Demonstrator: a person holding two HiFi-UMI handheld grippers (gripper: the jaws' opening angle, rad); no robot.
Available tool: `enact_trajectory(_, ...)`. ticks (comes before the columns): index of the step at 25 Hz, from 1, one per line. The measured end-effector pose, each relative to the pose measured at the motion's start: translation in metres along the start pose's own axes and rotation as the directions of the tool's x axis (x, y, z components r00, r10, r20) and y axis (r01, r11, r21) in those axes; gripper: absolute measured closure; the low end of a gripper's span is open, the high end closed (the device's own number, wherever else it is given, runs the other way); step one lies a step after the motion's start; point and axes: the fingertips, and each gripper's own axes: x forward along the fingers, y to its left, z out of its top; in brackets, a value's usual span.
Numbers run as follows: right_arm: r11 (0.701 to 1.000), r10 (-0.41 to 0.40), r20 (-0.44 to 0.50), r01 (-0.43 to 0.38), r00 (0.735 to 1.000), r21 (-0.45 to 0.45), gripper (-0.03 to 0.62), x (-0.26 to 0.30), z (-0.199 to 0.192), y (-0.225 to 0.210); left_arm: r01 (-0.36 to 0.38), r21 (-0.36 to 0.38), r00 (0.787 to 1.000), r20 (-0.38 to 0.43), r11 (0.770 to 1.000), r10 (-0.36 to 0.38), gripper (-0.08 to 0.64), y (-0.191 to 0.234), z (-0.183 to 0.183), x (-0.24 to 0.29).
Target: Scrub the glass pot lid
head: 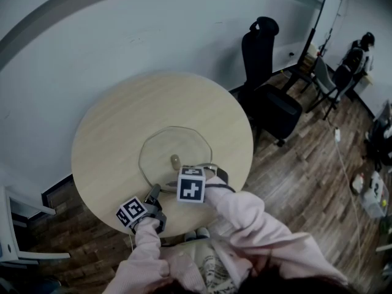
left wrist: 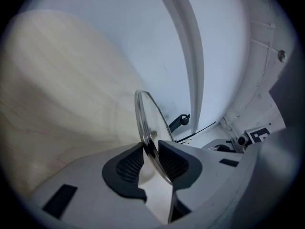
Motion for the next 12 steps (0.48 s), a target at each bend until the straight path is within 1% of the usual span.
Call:
enact_trajectory(8, 0.998, 0.024, 0.059, -0.027, 0.998, 0.050, 0.510, -0.003, 0.008, -0.001, 0.001, 0.001, 1.000, 0.000, 1.000, -0.001, 0.453, 0.002, 0.002, -0.002)
enact_trajectory(12, 0.996, 0.050, 0.106, -0.058, 0.993, 0.066, 0.510, -0.005, 0.013, 0.001, 0.000, 0.001, 1.000, 0.002, 1.000, 0.000, 0.453, 0.002, 0.002, -0.001)
